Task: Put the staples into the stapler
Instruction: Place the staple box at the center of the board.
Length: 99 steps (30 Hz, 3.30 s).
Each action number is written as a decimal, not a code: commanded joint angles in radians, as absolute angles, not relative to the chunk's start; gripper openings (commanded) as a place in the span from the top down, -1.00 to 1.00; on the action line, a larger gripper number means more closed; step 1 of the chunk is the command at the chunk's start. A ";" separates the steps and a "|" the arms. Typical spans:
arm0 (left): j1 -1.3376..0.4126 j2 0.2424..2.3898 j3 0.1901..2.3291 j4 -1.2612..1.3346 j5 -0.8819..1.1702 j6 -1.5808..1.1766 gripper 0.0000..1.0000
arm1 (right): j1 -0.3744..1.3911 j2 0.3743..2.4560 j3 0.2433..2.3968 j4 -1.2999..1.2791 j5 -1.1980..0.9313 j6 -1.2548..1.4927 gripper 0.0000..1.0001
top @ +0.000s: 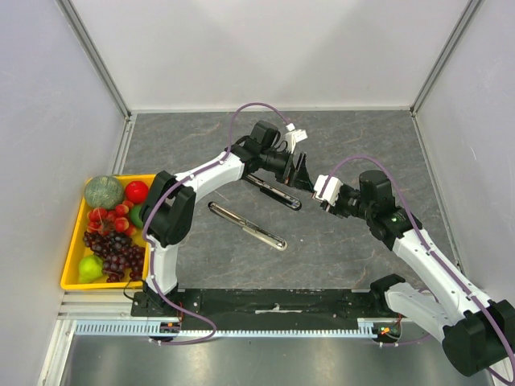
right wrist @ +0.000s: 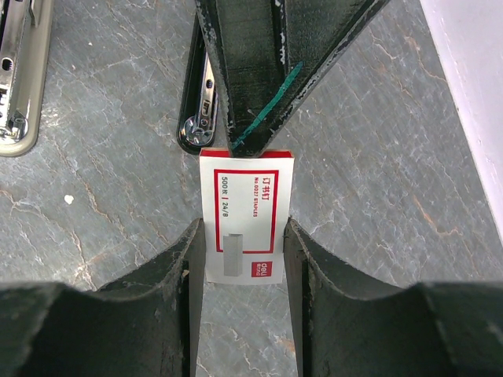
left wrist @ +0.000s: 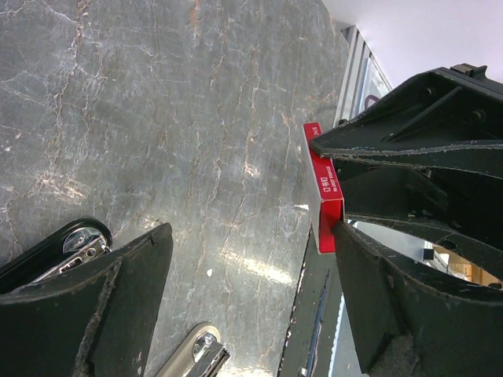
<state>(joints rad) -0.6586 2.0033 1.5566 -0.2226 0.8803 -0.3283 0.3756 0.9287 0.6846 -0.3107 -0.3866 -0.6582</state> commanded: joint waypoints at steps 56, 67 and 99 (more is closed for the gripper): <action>-0.853 2.352 1.663 0.052 1.026 -0.621 -0.45 | 0.337 0.957 0.607 -0.387 -0.321 -0.739 0.19; -0.870 2.368 1.635 0.106 1.051 -0.663 -0.46 | 0.333 0.989 0.604 -0.345 -0.339 -0.718 0.19; -0.888 2.378 1.589 0.097 1.049 -0.627 -0.38 | 0.328 1.000 0.626 -0.288 -0.311 -0.692 0.19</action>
<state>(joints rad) -0.8165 2.3695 1.6135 0.1295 1.0317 -0.6544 0.3229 1.0157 0.5854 -0.5060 -0.2611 -0.6914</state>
